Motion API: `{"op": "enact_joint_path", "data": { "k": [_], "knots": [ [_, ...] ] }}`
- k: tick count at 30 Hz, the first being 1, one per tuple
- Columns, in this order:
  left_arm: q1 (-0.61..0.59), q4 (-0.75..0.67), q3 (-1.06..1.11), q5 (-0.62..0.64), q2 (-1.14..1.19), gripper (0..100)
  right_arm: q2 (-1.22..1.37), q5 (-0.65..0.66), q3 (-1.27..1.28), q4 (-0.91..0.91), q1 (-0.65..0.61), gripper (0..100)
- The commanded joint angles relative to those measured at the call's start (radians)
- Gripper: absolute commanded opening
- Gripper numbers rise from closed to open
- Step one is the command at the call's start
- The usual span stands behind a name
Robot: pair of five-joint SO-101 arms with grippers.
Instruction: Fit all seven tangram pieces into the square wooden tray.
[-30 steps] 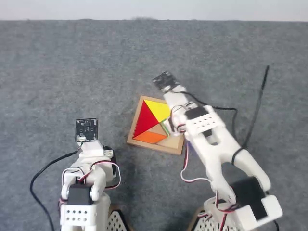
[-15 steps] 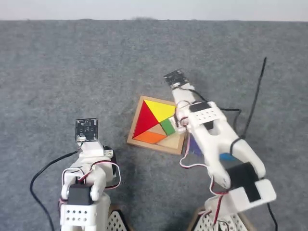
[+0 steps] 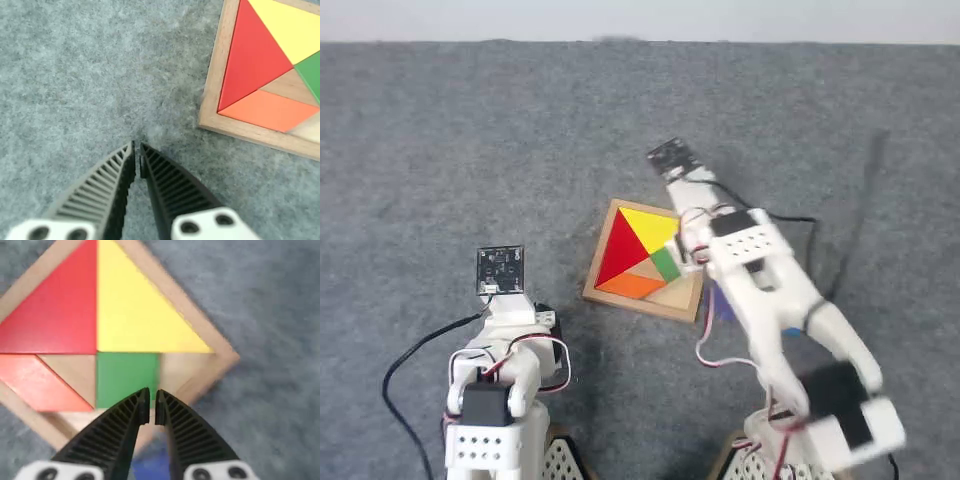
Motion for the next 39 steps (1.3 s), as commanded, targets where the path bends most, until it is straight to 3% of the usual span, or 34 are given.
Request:
{"op": "enact_joint_path", "data": {
  "k": [1, 4, 9, 15, 19, 27, 31, 35, 39],
  "knots": [
    [-0.006, 0.005, -0.013, -0.015, -0.020, 1, -0.197, 0.031, -0.037, 0.166, 0.050, 3.8],
    [-0.006, 0.005, -0.013, -0.015, -0.020, 1, -0.274, 0.137, -0.035, 0.346, 0.085, 3.9],
    [-0.006, 0.005, -0.013, -0.015, -0.020, 1, -0.298, 0.158, -0.018, 0.492, 0.191, 3.9],
    [-0.006, 0.005, -0.013, -0.015, -0.020, 1, -0.355, 0.336, 0.209, 0.429, 0.226, 4.3],
    [-0.006, 0.005, -0.013, -0.015, -0.020, 1, -0.464, 0.408, 0.345, 0.383, 0.231, 12.3],
    [-0.006, 0.005, -0.013, -0.015, -0.020, 1, -0.527, 0.425, 0.362, 0.390, 0.252, 15.7],
    [-0.006, 0.005, -0.013, -0.015, -0.020, 1, -0.509, 0.600, 0.365, 0.410, 0.360, 16.1],
    [-0.006, 0.005, -0.013, -0.015, -0.020, 1, -0.435, 0.804, 0.361, 0.464, 0.450, 23.4],
    [-0.006, 0.005, -0.013, -0.015, -0.020, 1, -0.343, 0.827, 0.359, 0.427, 0.466, 28.5]
  ]
}}
